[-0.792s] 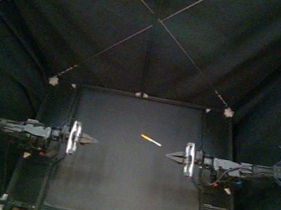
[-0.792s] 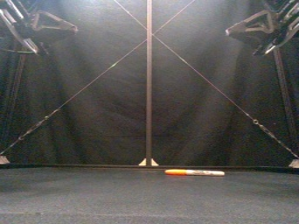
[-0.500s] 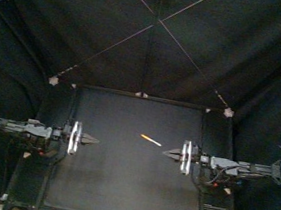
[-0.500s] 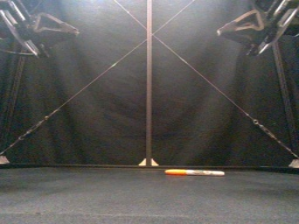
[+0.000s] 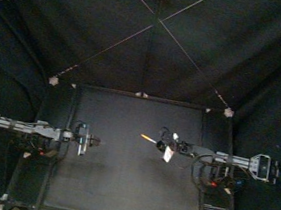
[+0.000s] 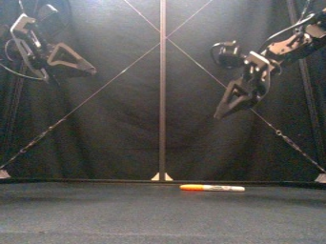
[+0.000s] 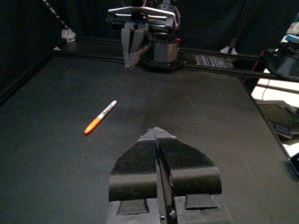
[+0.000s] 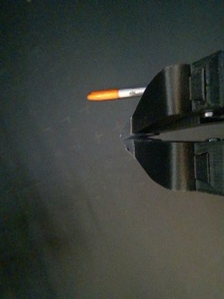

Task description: Uncap the pen

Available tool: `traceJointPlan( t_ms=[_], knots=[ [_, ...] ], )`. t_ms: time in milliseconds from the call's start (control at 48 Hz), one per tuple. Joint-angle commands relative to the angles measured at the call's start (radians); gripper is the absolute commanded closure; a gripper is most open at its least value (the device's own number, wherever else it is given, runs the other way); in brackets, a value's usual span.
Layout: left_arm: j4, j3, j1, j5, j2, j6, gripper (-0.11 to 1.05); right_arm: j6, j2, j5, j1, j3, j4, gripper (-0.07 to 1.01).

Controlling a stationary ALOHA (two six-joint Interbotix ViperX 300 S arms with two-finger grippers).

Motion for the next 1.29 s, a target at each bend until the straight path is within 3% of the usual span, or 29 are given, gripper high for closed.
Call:
traceJointPlan(
  t_ms=[21, 188, 292, 521, 750, 958, 1292],
  knots=[
    [0.000, -0.011, 0.003, -0.006, 0.000, 0.0015, 0.59, 0.000, 0.046, 0.000, -0.018, -0.026, -0.023, 0.36],
    [0.000, -0.009, 0.003, -0.003, 0.000, 0.0015, 0.49, 0.000, 0.117, 0.003, -0.058, -0.026, -0.046, 0.14],
    [-0.002, -0.006, 0.002, 0.005, 0.000, -0.0015, 0.43, 0.000, 0.150, 0.009, -0.087, -0.026, -0.061, 0.14],
    [-0.002, 0.005, 0.002, 0.008, 0.000, 0.0015, 0.32, -0.002, 0.215, 0.011, -0.144, -0.029, -0.072, 0.14],
    [-0.002, 0.008, 0.003, 0.008, -0.002, 0.0015, 0.27, 0.000, 0.290, 0.021, -0.140, -0.041, -0.066, 0.15],
    [-0.002, 0.006, 0.003, 0.008, 0.000, 0.0015, 0.27, 0.000, 0.356, 0.055, -0.138, -0.069, -0.066, 0.18],
    [0.002, 0.006, 0.005, 0.008, 0.000, 0.0031, 0.27, 0.000, 0.402, 0.066, -0.133, -0.071, -0.052, 0.40]
  ],
)
